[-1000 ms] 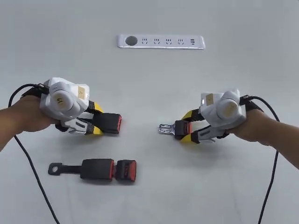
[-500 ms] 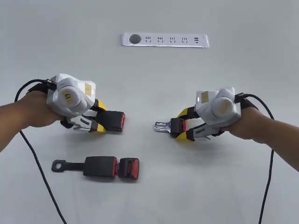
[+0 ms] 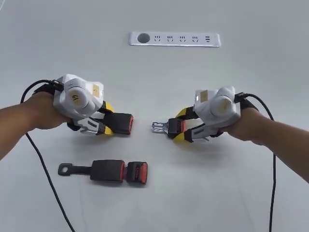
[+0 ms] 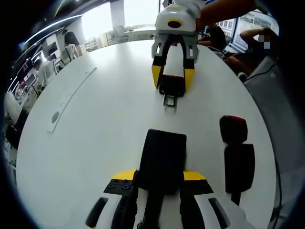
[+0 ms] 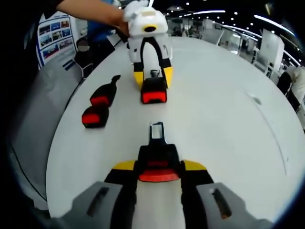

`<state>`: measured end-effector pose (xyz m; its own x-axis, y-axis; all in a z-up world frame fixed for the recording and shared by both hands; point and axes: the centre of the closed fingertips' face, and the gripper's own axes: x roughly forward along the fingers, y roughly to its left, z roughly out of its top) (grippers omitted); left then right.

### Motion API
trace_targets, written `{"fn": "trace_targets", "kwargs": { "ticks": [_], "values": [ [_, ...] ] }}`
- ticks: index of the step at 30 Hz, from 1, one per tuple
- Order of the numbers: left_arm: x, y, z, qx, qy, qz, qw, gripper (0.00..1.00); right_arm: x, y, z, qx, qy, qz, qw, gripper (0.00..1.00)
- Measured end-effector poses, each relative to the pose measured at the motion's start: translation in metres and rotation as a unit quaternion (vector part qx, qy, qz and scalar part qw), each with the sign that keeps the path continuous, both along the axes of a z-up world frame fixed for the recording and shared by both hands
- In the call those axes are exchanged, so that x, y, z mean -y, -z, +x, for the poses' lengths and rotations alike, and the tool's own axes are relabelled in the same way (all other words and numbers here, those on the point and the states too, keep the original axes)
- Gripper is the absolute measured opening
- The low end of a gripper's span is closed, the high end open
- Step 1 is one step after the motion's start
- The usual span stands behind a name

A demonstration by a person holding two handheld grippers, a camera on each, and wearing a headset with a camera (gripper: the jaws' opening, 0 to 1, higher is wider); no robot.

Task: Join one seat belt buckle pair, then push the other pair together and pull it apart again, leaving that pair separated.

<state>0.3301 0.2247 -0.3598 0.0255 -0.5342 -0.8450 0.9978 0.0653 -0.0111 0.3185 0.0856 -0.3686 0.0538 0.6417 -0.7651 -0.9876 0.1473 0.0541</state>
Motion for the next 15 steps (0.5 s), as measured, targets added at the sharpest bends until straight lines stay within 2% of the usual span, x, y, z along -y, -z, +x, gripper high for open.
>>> {"fn": "trace_targets", "kwargs": {
  "ticks": [15],
  "values": [
    [0.0, 0.0, 0.0, 0.001, -0.007, 0.002, 1.0, 0.35, -0.033, -0.001, 0.003, -0.003, 0.01, 0.025, 0.9996, 0.35]
  ]
}}
